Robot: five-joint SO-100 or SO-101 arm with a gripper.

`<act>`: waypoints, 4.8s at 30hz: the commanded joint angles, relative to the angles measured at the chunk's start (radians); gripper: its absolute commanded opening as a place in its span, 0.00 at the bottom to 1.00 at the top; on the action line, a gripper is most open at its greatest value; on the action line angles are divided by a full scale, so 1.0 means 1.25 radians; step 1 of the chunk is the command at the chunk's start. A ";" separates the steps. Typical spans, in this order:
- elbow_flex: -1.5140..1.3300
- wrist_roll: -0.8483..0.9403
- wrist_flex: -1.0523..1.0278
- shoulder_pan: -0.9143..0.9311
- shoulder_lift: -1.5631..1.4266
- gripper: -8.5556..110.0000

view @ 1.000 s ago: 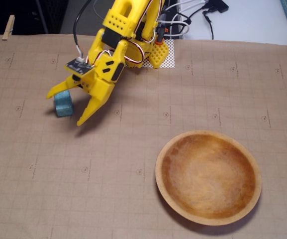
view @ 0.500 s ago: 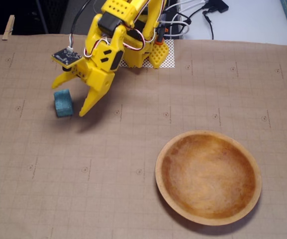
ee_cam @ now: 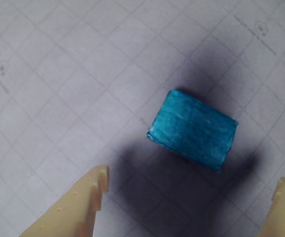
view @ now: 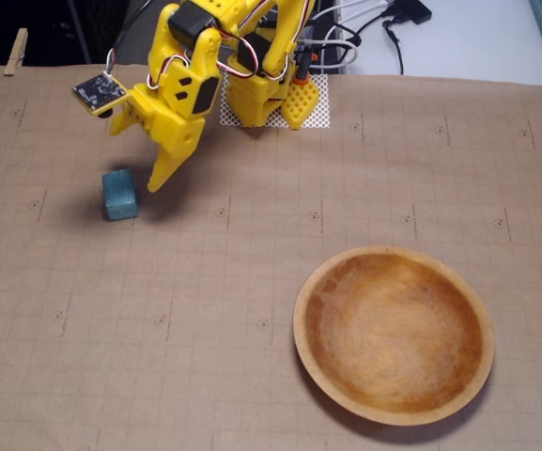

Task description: Grasp a blue block and put it in the bowl.

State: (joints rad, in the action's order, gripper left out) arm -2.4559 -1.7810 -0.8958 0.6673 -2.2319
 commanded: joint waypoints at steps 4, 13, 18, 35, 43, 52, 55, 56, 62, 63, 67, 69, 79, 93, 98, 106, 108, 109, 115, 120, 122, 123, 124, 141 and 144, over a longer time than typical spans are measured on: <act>0.098 -0.005 0.029 -0.029 0.161 0.43; 0.162 -0.004 0.102 -0.076 0.317 0.43; 0.162 -0.006 0.102 -0.064 0.317 0.43; 0.161 -0.053 0.103 -0.056 0.328 0.43; 0.156 -0.053 0.153 -0.069 0.351 0.43; 0.163 -0.066 0.145 -0.053 0.383 0.43; 0.157 -0.064 0.151 -0.043 0.383 0.43; 0.161 -0.061 0.152 -0.040 0.383 0.43; 0.153 -0.039 0.196 -0.044 0.382 0.43; 0.152 -0.039 0.201 -0.045 0.382 0.43; 0.151 -0.039 0.207 -0.045 0.382 0.43; 0.151 -0.039 0.215 -0.045 0.383 0.43; 0.182 -0.063 0.228 -0.055 0.425 0.43; 0.193 -0.074 0.238 -0.066 0.442 0.43; 0.190 -0.072 0.238 -0.067 0.417 0.43; 0.193 -0.072 0.238 -0.081 0.409 0.43; 0.194 -0.072 0.239 -0.081 0.409 0.43; 0.194 -0.071 0.245 -0.082 0.409 0.43; 0.171 -0.044 0.317 -0.081 0.418 0.43; 0.166 -0.036 0.325 -0.080 0.420 0.43; 0.164 -0.033 0.326 -0.079 0.418 0.43; 0.164 -0.032 0.328 -0.079 0.416 0.42; 0.164 -0.031 0.328 -0.079 0.416 0.42; 0.196 -0.034 0.328 -0.017 0.471 0.43; 0.205 -0.031 0.326 -0.002 0.472 0.43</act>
State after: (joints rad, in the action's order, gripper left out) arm -2.2642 -1.8270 -0.5047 0.6489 -1.6337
